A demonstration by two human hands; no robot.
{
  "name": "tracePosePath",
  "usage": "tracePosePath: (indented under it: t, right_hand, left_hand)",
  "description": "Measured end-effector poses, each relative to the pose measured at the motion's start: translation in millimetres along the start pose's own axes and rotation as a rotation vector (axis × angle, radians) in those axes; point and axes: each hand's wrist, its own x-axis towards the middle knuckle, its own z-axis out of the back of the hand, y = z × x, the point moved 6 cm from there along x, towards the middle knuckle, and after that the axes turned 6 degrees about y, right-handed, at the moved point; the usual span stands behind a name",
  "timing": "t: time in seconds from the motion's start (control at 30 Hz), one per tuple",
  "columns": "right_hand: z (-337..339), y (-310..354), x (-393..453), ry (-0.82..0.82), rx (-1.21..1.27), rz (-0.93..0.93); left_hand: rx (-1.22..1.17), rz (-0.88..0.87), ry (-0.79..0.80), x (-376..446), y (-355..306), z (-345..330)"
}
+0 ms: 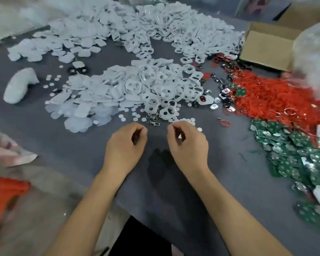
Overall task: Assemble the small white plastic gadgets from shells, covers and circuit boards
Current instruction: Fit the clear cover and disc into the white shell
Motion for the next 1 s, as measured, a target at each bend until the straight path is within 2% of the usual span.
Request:
tracePosePath:
  t: [0.13,0.27,0.33,0.5,0.63,0.7,0.83,0.9,1.0]
  right_hand:
    - [-13.1,12.4,20.4,-0.115,-0.168,0.041]
    - [-31.4,-2.2,38.3,0.008,-0.343,-0.071]
    - [-35.5,-6.3,38.3,0.013,-0.395,-0.074]
    - [-29.7,-2.1,33.4,-0.109,-0.316,0.055]
    - [-48.3,26.6,26.7,-0.073,-0.200,0.255]
    - [-63.8,43.2,23.2,-0.026,-0.160,0.345]
    - [-91.8,67.1,22.0,0.068,-0.108,0.419]
    - [-101.3,74.8,26.1,0.074,-0.090,0.428]
    - [-115.3,86.5,36.3,0.094,-0.064,0.434]
  left_hand:
    - [0.004,-0.008,0.029,3.3,-3.1,0.4]
    - [-0.016,0.016,0.043,4.9,-4.3,0.6]
    - [-0.066,0.015,0.047,3.7,-3.4,2.4]
    - [-0.188,0.009,0.024,4.8,-3.2,7.1]
    - [-0.211,-0.042,0.046,5.0,3.7,17.9]
    - [-0.144,-0.028,-0.045,3.5,18.8,31.4]
    - [0.160,0.033,-0.357,6.4,46.1,68.0]
    - [0.263,0.066,-0.439,11.5,56.6,80.1]
    - [0.269,0.189,-0.510,13.6,75.4,94.4]
